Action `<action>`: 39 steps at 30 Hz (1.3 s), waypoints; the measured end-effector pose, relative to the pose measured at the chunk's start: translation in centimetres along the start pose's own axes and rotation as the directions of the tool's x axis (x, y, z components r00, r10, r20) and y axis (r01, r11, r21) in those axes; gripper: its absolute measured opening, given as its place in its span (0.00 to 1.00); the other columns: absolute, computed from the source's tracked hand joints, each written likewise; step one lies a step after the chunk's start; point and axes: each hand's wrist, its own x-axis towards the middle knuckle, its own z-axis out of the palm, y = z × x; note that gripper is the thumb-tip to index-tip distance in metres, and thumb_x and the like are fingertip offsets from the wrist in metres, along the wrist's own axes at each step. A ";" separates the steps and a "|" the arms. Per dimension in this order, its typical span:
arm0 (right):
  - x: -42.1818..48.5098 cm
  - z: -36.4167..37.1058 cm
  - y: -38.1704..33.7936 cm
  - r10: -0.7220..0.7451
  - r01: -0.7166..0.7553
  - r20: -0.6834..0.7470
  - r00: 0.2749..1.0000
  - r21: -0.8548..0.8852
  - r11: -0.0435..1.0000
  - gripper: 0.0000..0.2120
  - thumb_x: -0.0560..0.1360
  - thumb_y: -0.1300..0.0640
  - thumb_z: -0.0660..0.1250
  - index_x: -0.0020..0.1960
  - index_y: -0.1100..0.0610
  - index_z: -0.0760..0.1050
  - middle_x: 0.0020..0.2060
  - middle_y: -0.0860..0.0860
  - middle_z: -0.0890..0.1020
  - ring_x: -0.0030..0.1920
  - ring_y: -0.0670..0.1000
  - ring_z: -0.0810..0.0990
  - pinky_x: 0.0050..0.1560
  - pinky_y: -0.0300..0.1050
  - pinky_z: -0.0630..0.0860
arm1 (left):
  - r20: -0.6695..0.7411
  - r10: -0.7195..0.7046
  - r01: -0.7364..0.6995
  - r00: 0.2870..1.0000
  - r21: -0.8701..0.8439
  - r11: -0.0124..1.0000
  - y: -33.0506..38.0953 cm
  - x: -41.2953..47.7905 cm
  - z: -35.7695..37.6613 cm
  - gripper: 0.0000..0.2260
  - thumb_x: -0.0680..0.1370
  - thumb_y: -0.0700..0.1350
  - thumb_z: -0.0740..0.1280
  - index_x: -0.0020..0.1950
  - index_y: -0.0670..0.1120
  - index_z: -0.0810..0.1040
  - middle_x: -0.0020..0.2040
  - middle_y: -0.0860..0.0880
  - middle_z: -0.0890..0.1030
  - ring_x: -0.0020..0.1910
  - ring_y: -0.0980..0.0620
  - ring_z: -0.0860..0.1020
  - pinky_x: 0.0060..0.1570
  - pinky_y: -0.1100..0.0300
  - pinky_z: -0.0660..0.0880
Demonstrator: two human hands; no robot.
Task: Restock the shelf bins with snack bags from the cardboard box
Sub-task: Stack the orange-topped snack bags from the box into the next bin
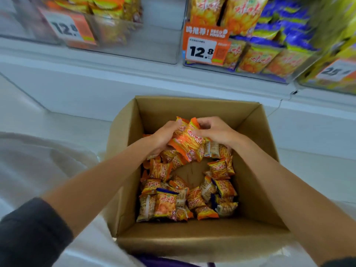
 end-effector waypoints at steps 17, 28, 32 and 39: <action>3.7 -0.1 -27.3 -0.379 0.378 0.025 0.925 -0.172 0.910 0.40 0.69 0.61 0.76 0.76 0.50 0.61 0.68 0.44 0.67 0.66 0.44 0.69 0.61 0.38 0.74 | -0.012 0.529 -0.495 0.849 0.335 0.802 19.4 -9.4 -16.3 0.39 0.66 0.48 0.80 0.72 0.48 0.64 0.59 0.51 0.78 0.54 0.55 0.80 0.50 0.58 0.79; 13.8 -2.8 -34.4 -0.270 0.277 0.061 0.961 -0.209 0.938 0.29 0.73 0.67 0.71 0.72 0.54 0.69 0.59 0.49 0.79 0.53 0.45 0.80 0.50 0.37 0.79 | -0.095 0.517 -0.454 0.851 0.365 0.813 27.4 -4.2 -24.3 0.04 0.82 0.48 0.62 0.49 0.50 0.74 0.44 0.49 0.76 0.47 0.50 0.76 0.54 0.56 0.74; 15.5 -2.7 -33.1 -0.217 0.226 0.061 0.974 -0.255 0.940 0.26 0.74 0.64 0.71 0.70 0.52 0.71 0.61 0.48 0.73 0.55 0.45 0.78 0.56 0.39 0.78 | -0.025 0.467 -0.409 0.884 0.446 0.796 26.4 -2.4 -25.8 0.06 0.81 0.46 0.65 0.46 0.45 0.77 0.41 0.51 0.80 0.41 0.55 0.80 0.51 0.60 0.80; 16.0 -4.7 -31.9 -0.211 0.212 -0.062 0.976 0.014 0.977 0.20 0.73 0.68 0.70 0.61 0.54 0.72 0.57 0.57 0.81 0.53 0.51 0.82 0.51 0.42 0.80 | -0.021 0.611 -0.406 0.791 0.729 0.551 25.9 -1.0 -27.2 0.12 0.73 0.33 0.73 0.54 0.45 0.81 0.54 0.48 0.80 0.55 0.51 0.79 0.48 0.62 0.79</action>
